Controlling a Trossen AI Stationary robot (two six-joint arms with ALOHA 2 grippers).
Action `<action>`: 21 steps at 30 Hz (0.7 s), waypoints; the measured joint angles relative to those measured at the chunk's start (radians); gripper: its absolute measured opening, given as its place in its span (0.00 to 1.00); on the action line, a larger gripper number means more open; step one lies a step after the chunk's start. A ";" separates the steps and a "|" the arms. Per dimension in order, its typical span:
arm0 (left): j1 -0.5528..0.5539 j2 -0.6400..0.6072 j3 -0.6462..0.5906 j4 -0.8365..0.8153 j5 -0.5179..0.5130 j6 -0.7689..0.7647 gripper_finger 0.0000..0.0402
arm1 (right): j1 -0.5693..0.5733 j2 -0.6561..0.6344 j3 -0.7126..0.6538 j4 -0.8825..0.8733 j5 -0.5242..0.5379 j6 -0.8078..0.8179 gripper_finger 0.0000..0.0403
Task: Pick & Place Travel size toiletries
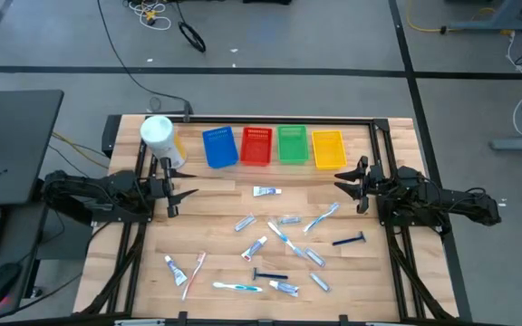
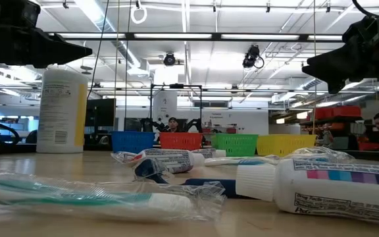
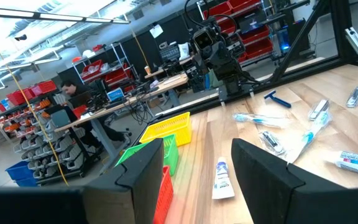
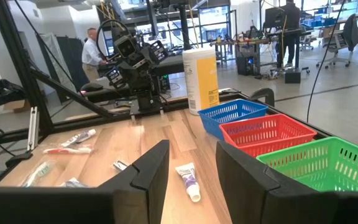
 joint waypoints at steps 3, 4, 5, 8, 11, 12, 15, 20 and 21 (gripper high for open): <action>0.000 0.000 0.000 -0.004 -0.011 0.023 0.49 | 0.000 0.000 0.000 0.000 0.000 0.000 0.35; 0.000 0.000 0.000 -0.003 -0.011 0.023 0.49 | 0.000 0.000 0.000 0.000 0.000 0.000 0.35; 0.000 0.000 0.000 -0.003 -0.011 0.023 0.49 | 0.000 0.000 0.000 0.000 0.000 0.000 0.35; 0.000 0.000 0.000 -0.003 -0.011 0.022 0.49 | 0.000 0.000 0.000 0.000 0.000 0.000 0.35; 0.000 0.000 0.000 -0.003 -0.012 0.022 0.49 | 0.000 0.000 0.000 0.000 0.000 0.000 0.35; 0.000 0.000 0.000 -0.003 -0.012 0.021 0.49 | 0.000 0.000 0.000 0.000 0.000 0.000 0.35; 0.000 0.000 0.000 -0.003 -0.012 0.021 0.49 | 0.000 0.000 0.000 0.000 0.000 0.000 0.35; 0.000 0.000 0.000 -0.003 -0.013 0.020 0.49 | 0.000 0.000 0.000 0.000 0.000 0.000 0.35; 0.000 0.000 0.000 -0.003 -0.013 0.020 0.49 | 0.000 0.000 0.000 0.000 0.000 0.000 0.35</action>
